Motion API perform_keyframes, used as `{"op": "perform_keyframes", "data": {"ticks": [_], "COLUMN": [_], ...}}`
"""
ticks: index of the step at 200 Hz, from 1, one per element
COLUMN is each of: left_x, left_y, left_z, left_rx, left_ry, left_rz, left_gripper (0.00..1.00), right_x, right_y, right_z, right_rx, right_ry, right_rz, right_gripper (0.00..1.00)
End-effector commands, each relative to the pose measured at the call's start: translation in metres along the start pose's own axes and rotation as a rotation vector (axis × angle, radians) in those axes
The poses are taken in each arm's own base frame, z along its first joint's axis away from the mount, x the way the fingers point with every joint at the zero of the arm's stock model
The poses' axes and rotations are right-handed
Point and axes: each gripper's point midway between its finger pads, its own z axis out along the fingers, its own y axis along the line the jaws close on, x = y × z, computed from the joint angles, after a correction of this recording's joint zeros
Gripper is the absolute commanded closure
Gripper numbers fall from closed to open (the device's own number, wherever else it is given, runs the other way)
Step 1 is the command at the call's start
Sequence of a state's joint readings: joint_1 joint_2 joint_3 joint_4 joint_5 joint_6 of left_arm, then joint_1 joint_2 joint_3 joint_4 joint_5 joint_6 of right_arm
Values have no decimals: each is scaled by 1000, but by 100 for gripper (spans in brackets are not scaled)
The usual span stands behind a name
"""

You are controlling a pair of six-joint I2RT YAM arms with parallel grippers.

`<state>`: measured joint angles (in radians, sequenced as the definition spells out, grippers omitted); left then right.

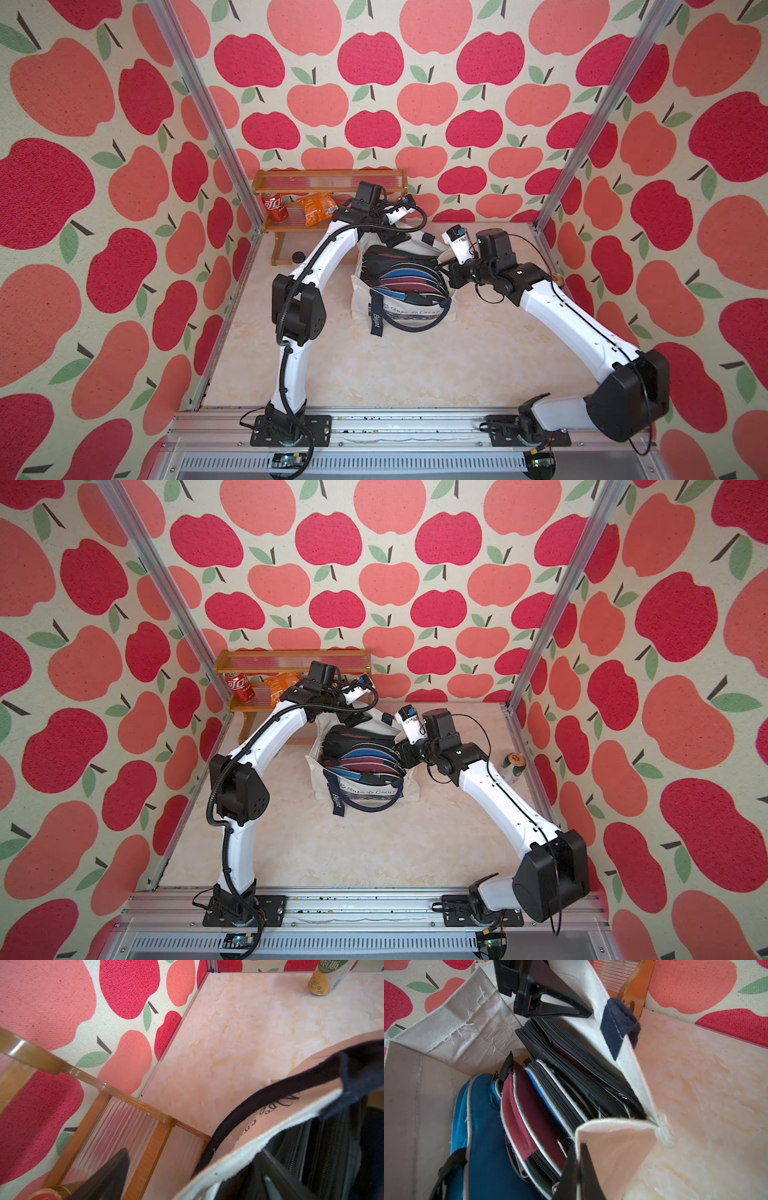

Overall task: Remove the ping pong set from the canvas bag
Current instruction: Move the canvas bag to the center of the board.

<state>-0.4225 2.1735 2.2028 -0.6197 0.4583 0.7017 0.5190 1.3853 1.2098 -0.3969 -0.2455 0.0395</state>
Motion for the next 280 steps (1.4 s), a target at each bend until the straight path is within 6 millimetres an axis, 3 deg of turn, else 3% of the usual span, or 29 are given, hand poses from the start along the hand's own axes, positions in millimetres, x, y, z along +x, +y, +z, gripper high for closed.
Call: {"op": "perform_keyframes", "data": {"ticks": [1, 46, 64, 84, 97, 117, 138, 173, 206, 240, 280], "left_x": [-13, -3, 1, 7, 12, 20, 27, 32, 29, 27, 24], "left_y": [-7, -31, -39, -46, -47, -39, -31, -26, -29, -36, -60], "left_z": [-2, 10, 6, 3, 3, 5, 11, 10, -7, -31, -48], "left_rx": [65, 167, 209, 245, 248, 221, 175, 148, 163, 196, 254], "left_ry": [-20, 45, 57, 74, 92, 114, 144, 176, 195, 216, 249], "left_rz": [-15, -62, -82, -103, -107, -122, -133, -167, -186, -290, -415], "left_gripper": [26, 65, 66, 58, 58, 71, 100, 100, 100, 100, 100], "right_x": [2, -12, -19, -26, -30, -37, -42, -55, -69, -90, -119], "right_y": [19, 16, 14, 11, 9, 3, -5, -30, -55, -72, -88], "right_z": [-4, -2, -2, -2, -4, -6, -7, -17, -15, 5, 46], "right_rx": [-63, -60, -74, -80, -78, -70, -53, -12, 13, 7, -39], "right_ry": [-6, -28, -41, -57, -70, -86, -105, -161, -195, -194, -177], "right_rz": [-47, -40, -9, 9, 18, 36, 61, 144, 218, 229, 182], "right_gripper": [100, 100, 100, 100, 100, 100, 100, 100, 100, 100, 100]}}
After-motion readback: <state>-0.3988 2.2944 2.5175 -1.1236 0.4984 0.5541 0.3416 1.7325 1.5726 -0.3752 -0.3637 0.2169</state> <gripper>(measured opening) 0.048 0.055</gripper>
